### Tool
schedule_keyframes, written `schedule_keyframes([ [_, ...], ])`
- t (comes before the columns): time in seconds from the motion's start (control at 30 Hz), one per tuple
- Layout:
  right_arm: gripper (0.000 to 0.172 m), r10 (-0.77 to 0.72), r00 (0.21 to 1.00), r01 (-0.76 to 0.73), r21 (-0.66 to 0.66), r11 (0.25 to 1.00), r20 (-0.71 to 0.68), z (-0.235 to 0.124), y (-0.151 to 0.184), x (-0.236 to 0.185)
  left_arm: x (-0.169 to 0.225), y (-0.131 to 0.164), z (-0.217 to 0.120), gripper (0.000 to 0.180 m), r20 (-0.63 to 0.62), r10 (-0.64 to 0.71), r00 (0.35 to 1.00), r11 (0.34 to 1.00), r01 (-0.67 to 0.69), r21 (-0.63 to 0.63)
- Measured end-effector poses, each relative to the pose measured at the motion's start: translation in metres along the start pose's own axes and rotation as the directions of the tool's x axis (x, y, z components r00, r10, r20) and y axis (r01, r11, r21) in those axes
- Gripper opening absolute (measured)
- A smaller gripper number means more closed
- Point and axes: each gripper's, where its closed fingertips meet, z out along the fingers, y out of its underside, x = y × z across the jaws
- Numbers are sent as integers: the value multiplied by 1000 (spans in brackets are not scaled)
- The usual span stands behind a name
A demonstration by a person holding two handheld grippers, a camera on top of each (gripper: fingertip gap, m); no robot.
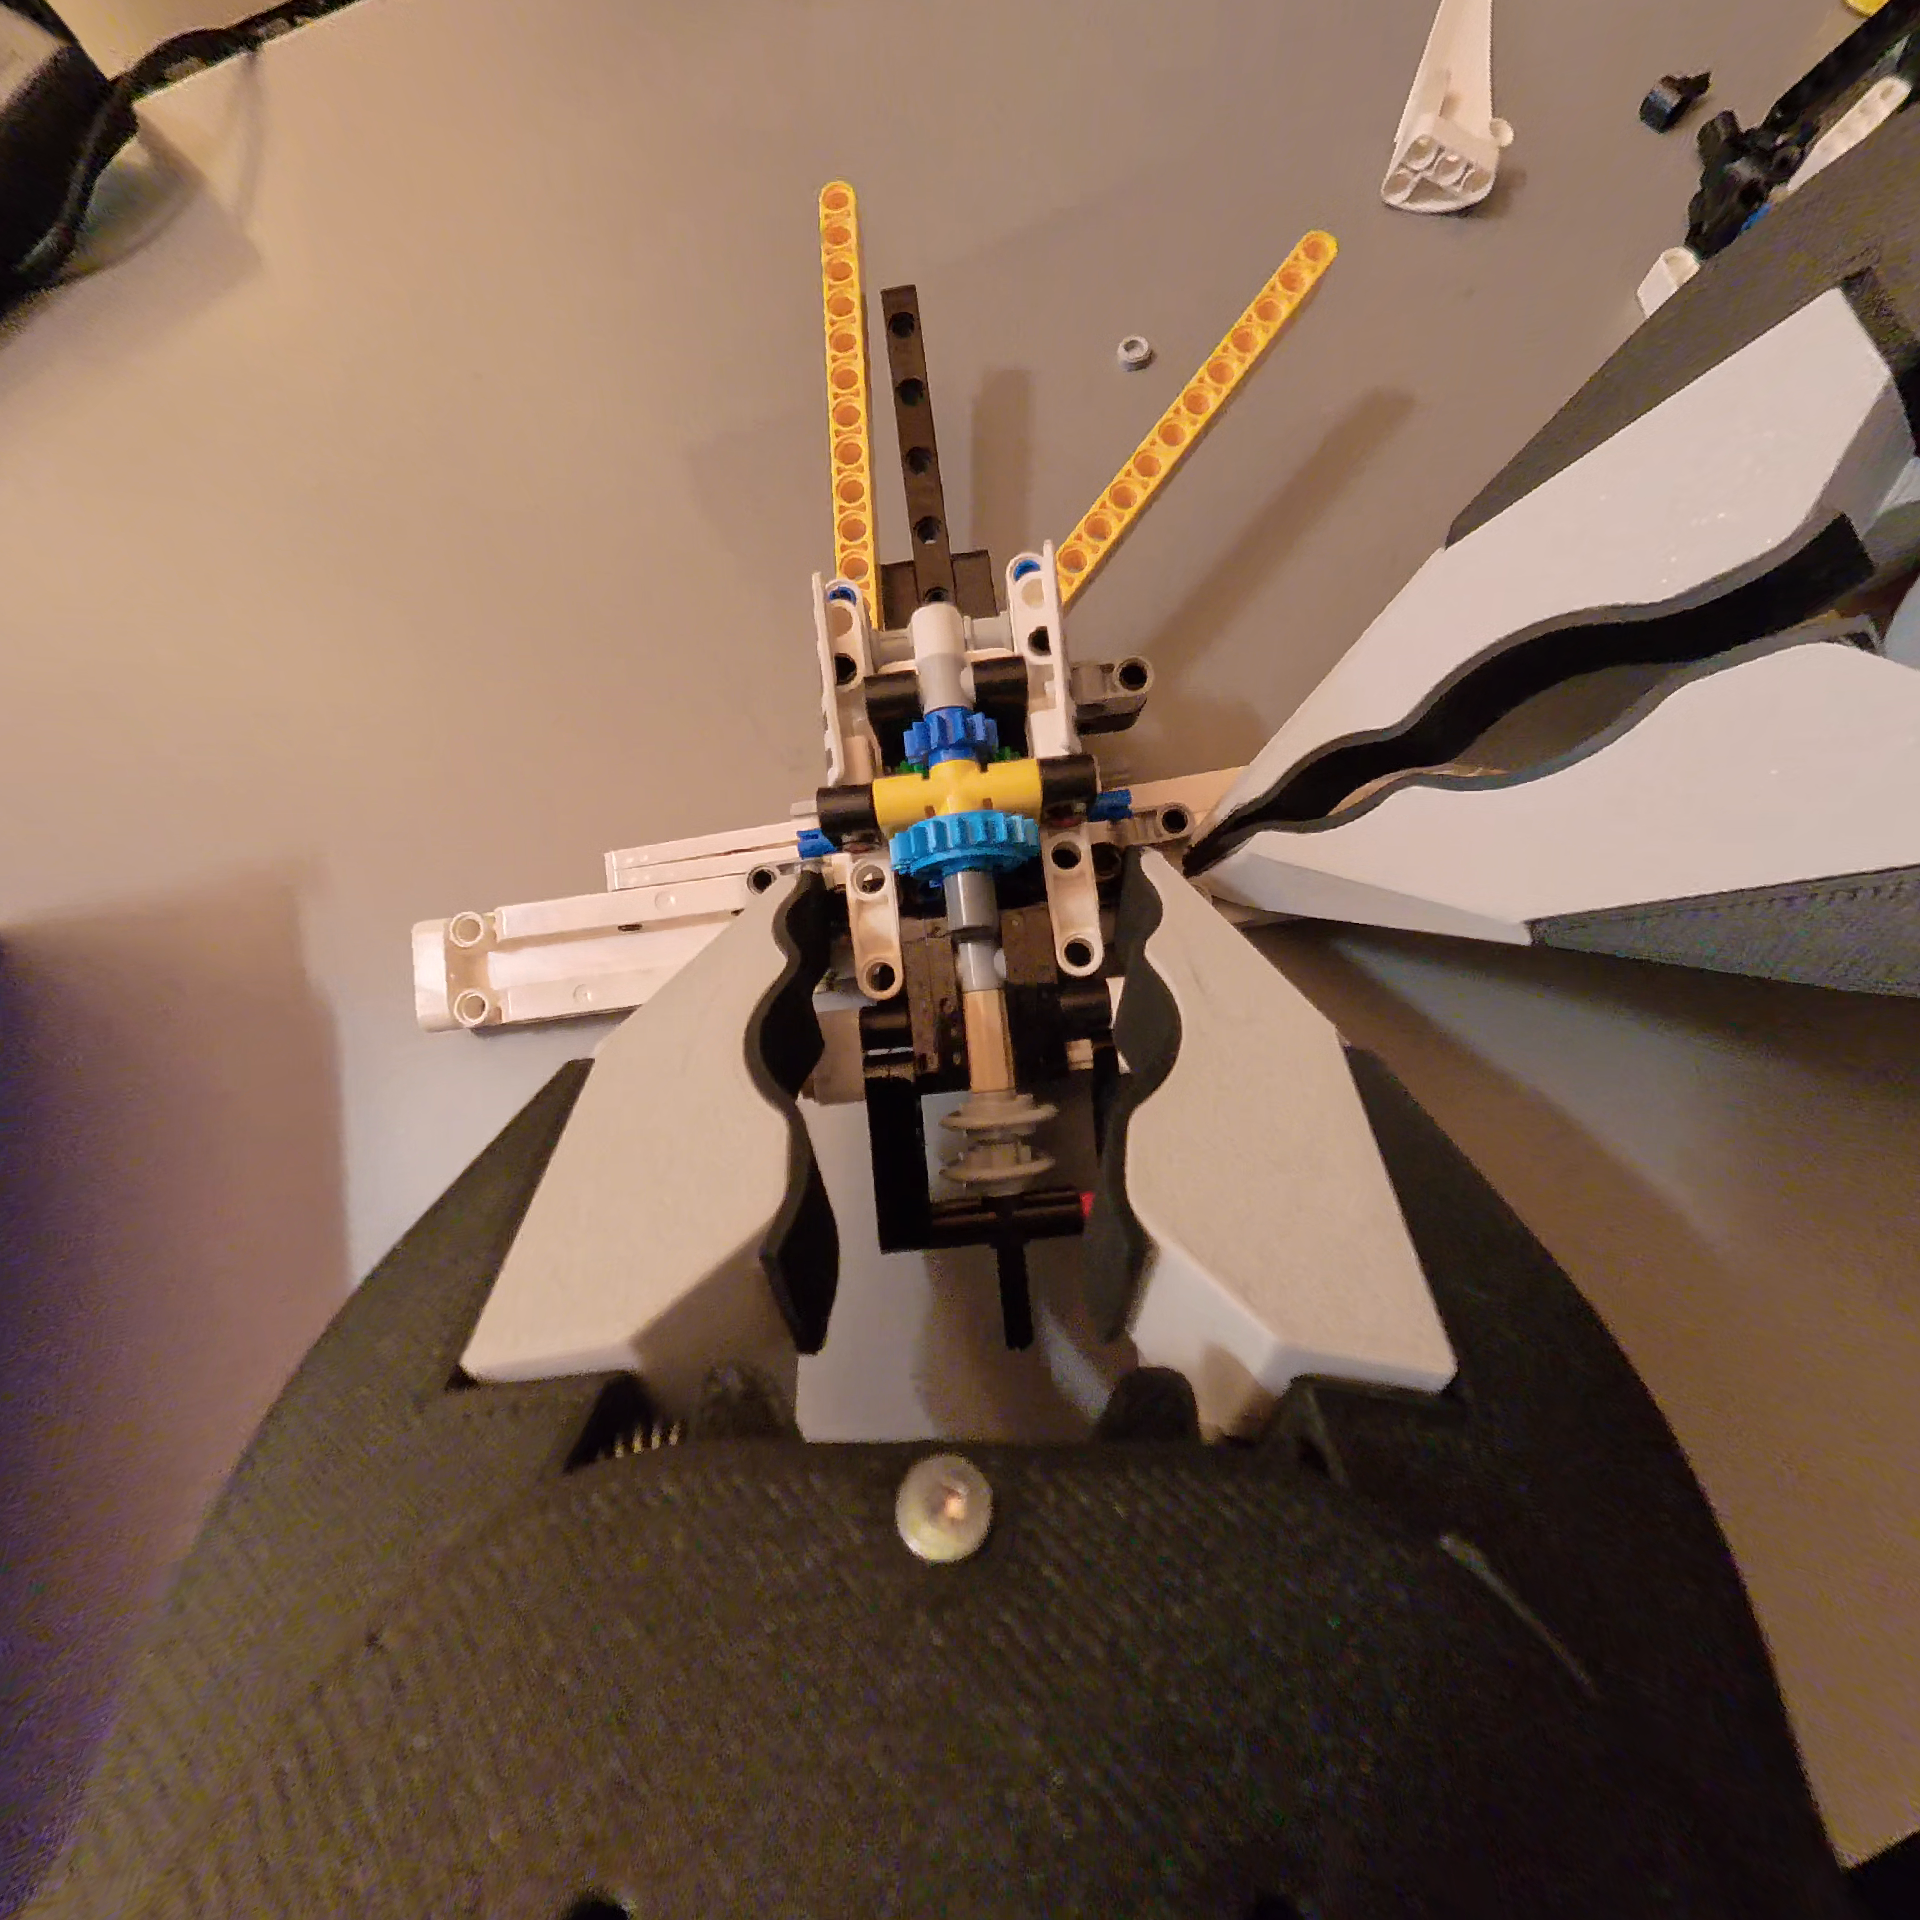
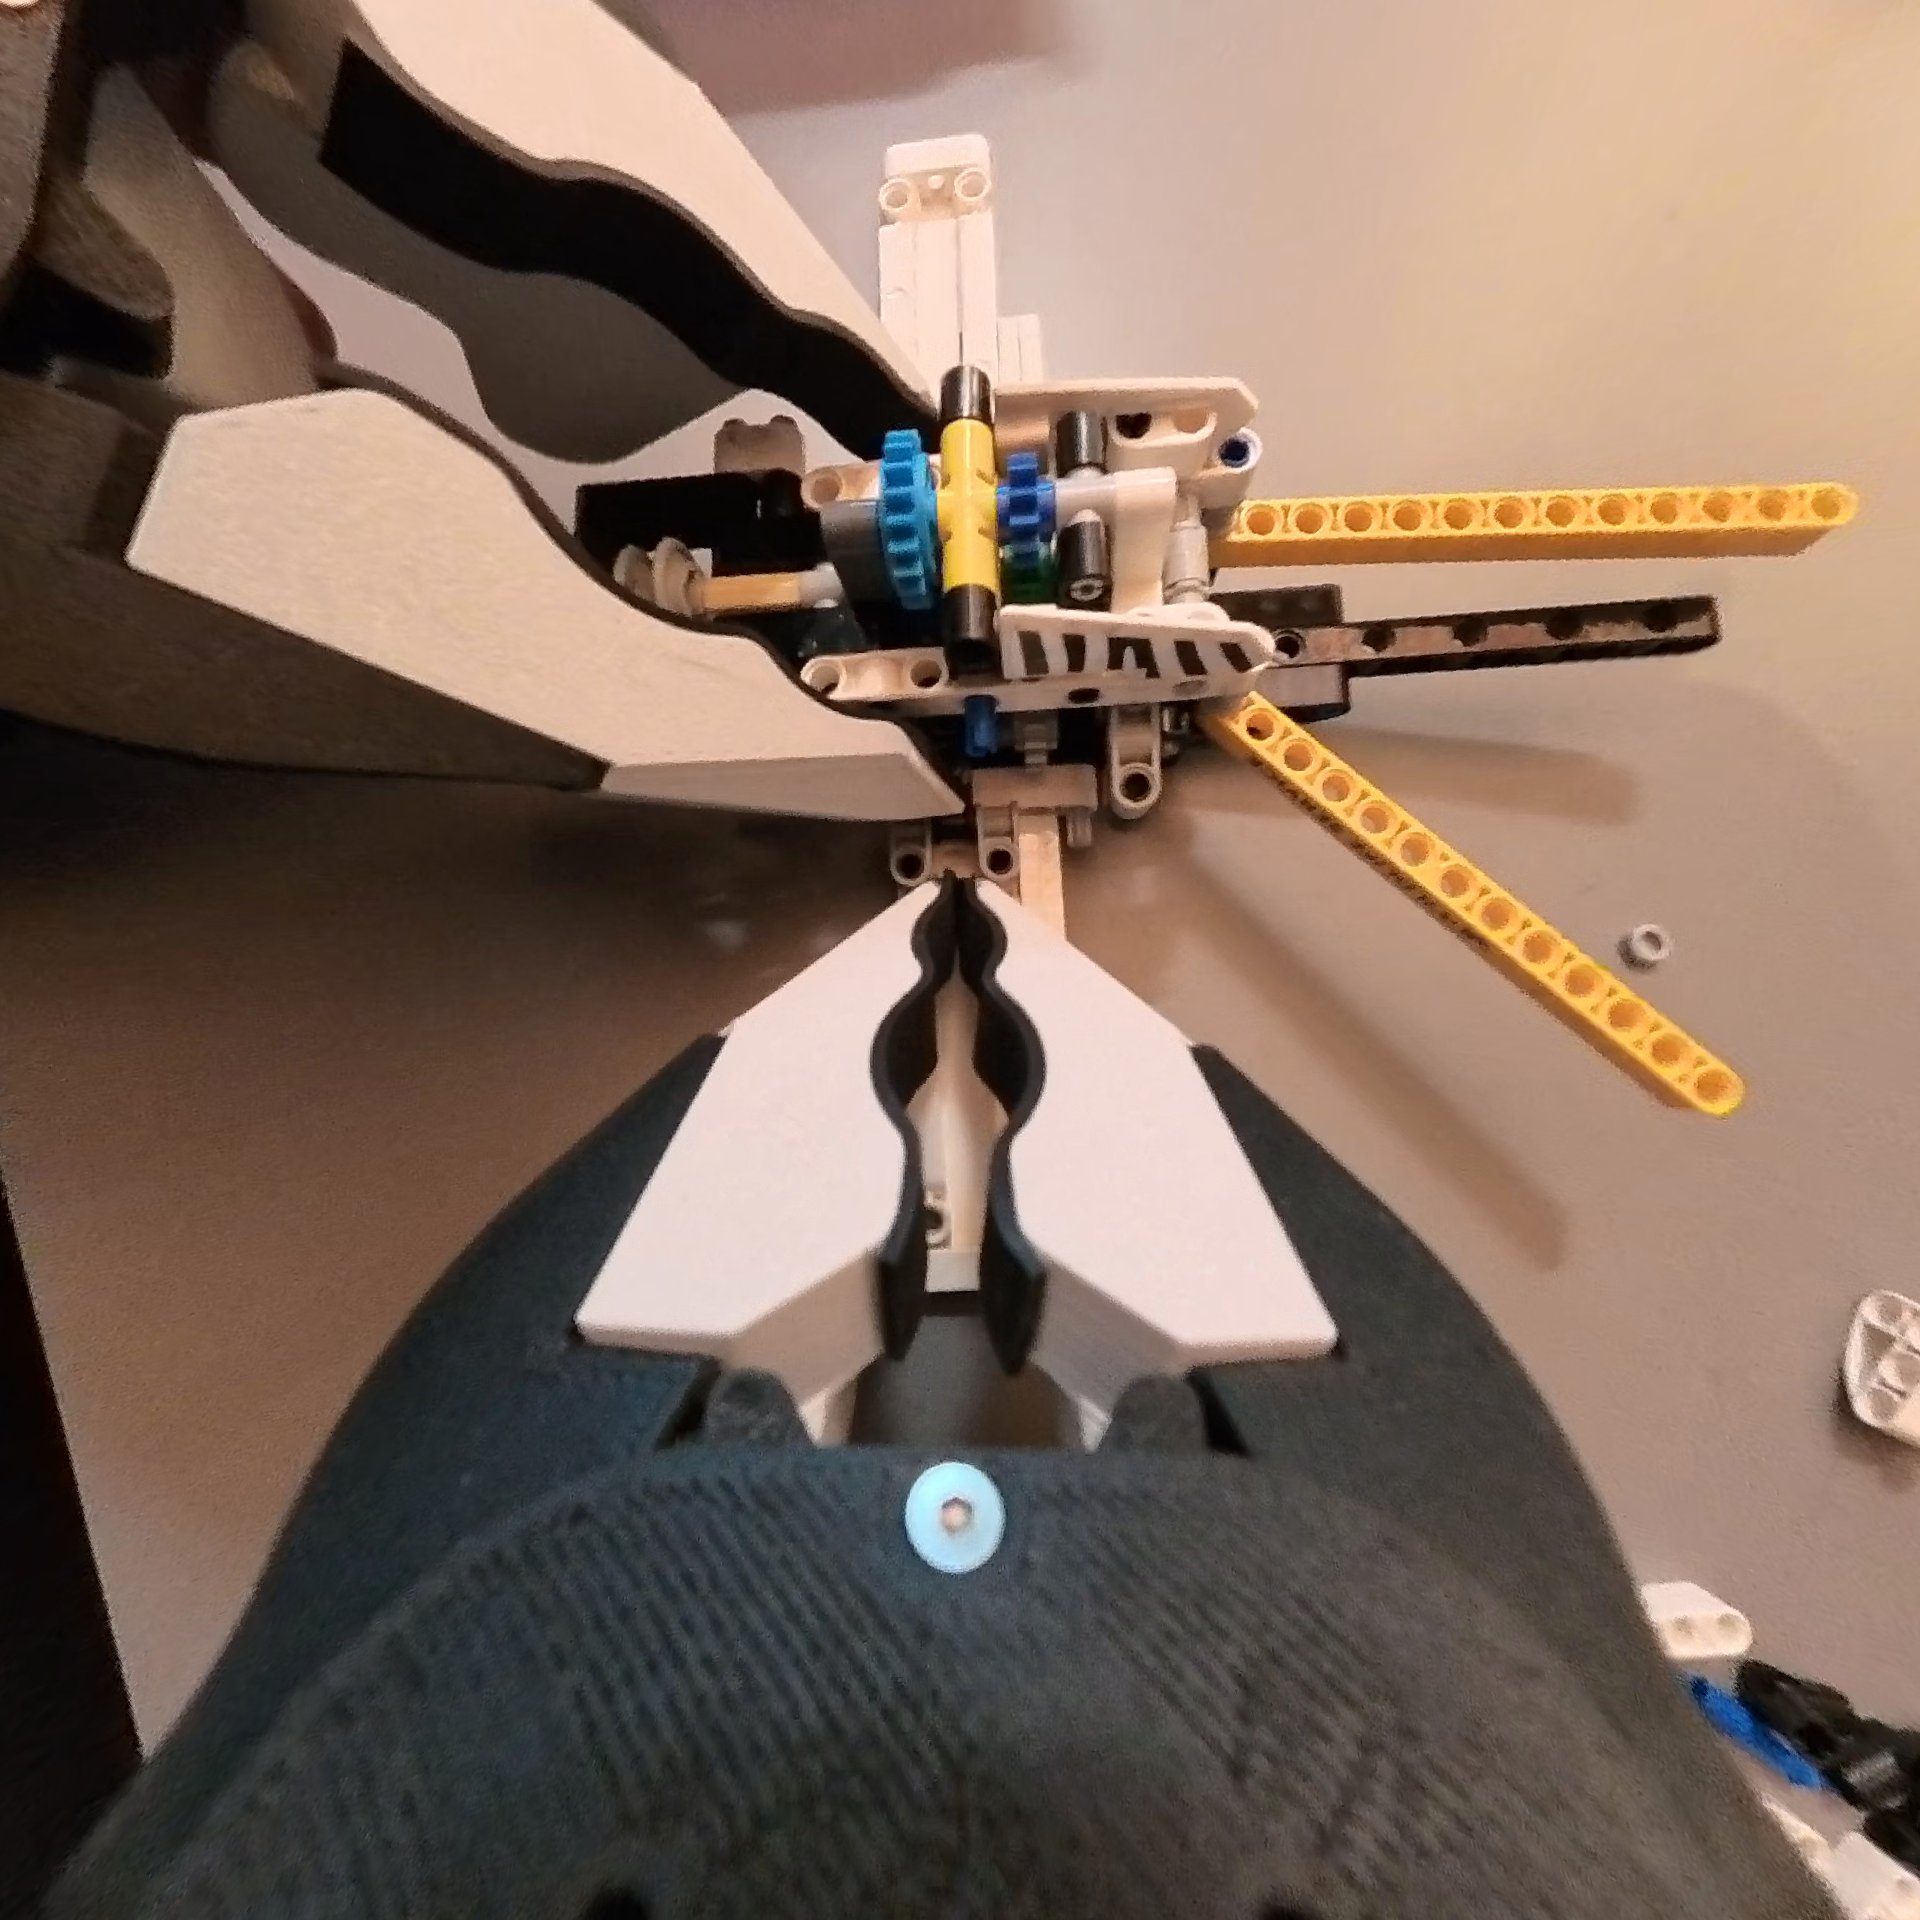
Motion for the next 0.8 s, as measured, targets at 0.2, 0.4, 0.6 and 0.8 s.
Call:
schedule_keyframes([
  [0.2,0,50,998,-50,-7,999,28,1,1,0,0,-10,-6,51,-32,-58,998,997,59,54],
  [0.4,0,37,999,-37,-19,999,16,1,1,0,-1,-9,-6,51,-9,-21,1000,999,22,28],
  [0.6,0,58,998,-58,-12,998,33,1,1,-1,4,-16,-12,41,-40,-58,998,996,60,67],
  [0.8,0,51,999,-51,4,999,18,2,0,-2,2,-11,-13,41,-55,-54,997,997,57,54],
])
